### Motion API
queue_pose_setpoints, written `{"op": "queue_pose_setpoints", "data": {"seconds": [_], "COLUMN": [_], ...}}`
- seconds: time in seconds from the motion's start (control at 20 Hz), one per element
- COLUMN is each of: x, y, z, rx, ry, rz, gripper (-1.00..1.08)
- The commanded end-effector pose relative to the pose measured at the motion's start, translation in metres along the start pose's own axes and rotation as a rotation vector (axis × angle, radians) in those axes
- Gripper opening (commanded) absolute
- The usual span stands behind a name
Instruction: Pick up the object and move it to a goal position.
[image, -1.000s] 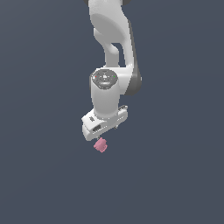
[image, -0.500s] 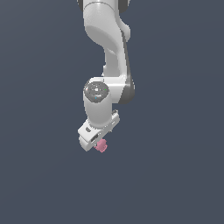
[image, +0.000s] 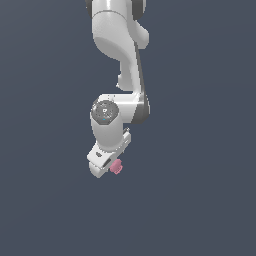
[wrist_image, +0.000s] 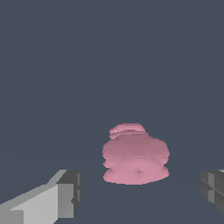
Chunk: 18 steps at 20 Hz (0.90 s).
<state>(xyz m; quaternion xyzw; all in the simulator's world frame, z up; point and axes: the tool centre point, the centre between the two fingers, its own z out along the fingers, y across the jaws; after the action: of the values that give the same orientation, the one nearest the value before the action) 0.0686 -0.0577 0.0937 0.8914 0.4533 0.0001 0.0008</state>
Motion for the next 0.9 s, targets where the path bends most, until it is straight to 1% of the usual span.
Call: {"op": "queue_pose_setpoints", "data": {"seconds": [0.0, 0.4, 0.85], "x": [-0.001, -0.001, -0.002], "y": [0.001, 0.002, 0.001], "z": [0.002, 0.009, 0.05], "rx": [0.001, 0.001, 0.001], "ry": [0.0, 0.0, 0.0], "rz": [-0.016, -0.017, -0.021], "gripper": [1.0, 1.0, 1.0]}}
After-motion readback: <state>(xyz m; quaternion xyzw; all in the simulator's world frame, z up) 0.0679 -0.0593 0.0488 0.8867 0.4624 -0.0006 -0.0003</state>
